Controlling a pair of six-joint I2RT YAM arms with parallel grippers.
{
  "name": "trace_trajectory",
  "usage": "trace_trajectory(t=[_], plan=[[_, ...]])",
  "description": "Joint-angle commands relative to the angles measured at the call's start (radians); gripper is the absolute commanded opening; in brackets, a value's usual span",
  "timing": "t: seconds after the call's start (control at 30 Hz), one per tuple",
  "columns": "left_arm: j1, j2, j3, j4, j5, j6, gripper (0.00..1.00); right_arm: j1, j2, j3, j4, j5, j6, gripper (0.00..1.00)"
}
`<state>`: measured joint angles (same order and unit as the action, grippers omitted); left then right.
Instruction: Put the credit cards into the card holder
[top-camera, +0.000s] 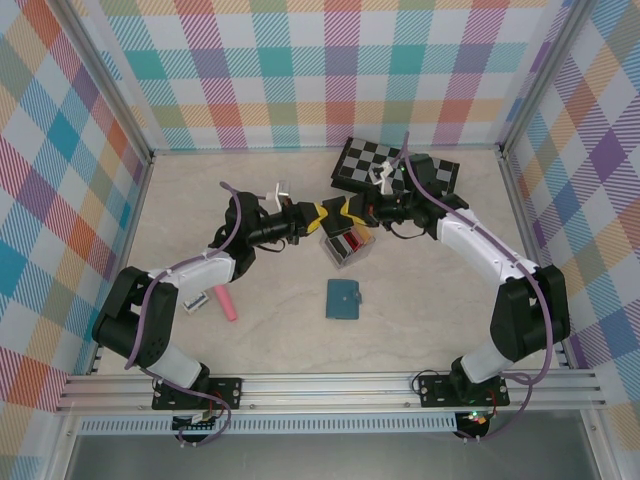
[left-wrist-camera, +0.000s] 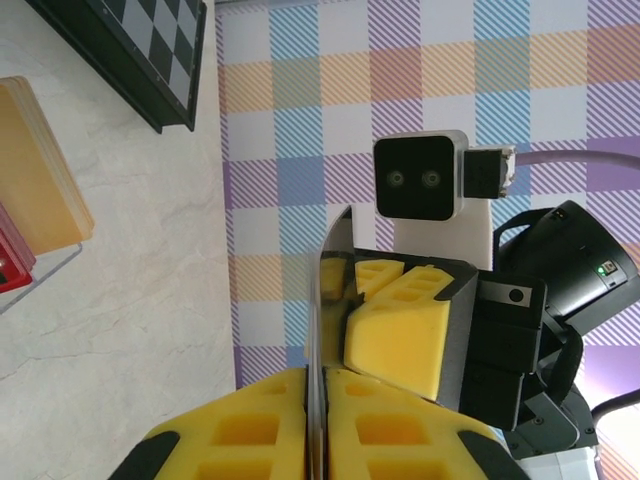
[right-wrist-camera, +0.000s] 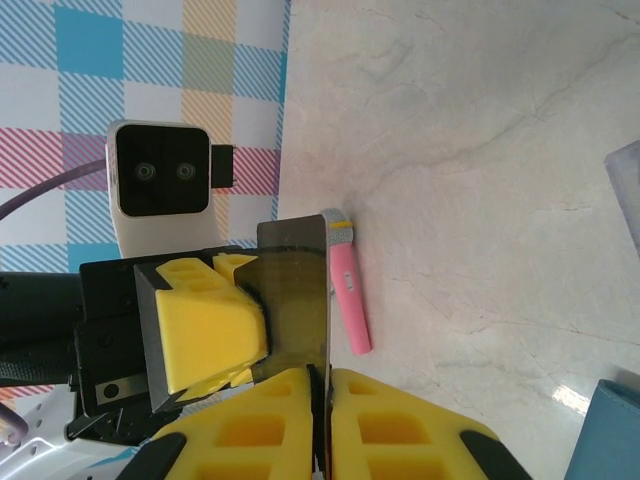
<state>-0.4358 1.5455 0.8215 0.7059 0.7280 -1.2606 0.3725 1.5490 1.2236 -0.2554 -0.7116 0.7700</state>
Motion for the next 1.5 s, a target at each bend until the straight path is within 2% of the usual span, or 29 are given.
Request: trace_trajectory(t=[0.0, 0.13, 0.2, 0.3, 0.43, 0.53, 0.6, 0.7, 0.83, 1.07, 1.47], plan=[[0.016, -0.035, -0.009, 0.022, -0.003, 0.018, 0.11, -0.023, -0.022, -0.012, -0.046, 0.096, -0.023, 0.11], [0.019, -0.039, -0.006, -0.022, -0.009, 0.036, 0.10, -0.023, -0.032, -0.021, -0.054, 0.132, -0.024, 0.09], [0.020, -0.042, 0.001, -0.096, -0.023, 0.055, 0.08, -0.023, -0.038, -0.023, -0.060, 0.155, -0.027, 0.06], [0.019, -0.049, 0.054, -0.334, -0.078, 0.129, 0.00, -0.023, -0.056, -0.018, -0.099, 0.221, -0.051, 0.07], [0.003, -0.036, 0.213, -0.813, -0.219, 0.270, 0.00, -0.023, -0.079, 0.001, -0.225, 0.369, -0.114, 0.07], [-0.028, 0.042, 0.373, -1.155, -0.312, 0.306, 0.00, -0.024, -0.095, 0.004, -0.282, 0.438, -0.158, 0.08], [-0.051, 0.100, 0.451, -1.246, -0.321, 0.322, 0.00, -0.023, -0.104, 0.005, -0.312, 0.476, -0.179, 0.08], [-0.095, 0.174, 0.567, -1.382, -0.421, 0.315, 0.00, -0.023, -0.112, 0.004, -0.343, 0.514, -0.205, 0.08], [-0.128, 0.302, 0.735, -1.559, -0.499, 0.311, 0.00, -0.023, -0.135, -0.018, -0.351, 0.538, -0.221, 0.09], [-0.173, 0.395, 0.828, -1.567, -0.549, 0.244, 0.00, -0.023, -0.158, -0.054, -0.344, 0.533, -0.249, 0.09], [-0.194, 0.494, 0.937, -1.549, -0.546, 0.199, 0.00, -0.023, -0.152, -0.081, -0.331, 0.508, -0.271, 0.10]])
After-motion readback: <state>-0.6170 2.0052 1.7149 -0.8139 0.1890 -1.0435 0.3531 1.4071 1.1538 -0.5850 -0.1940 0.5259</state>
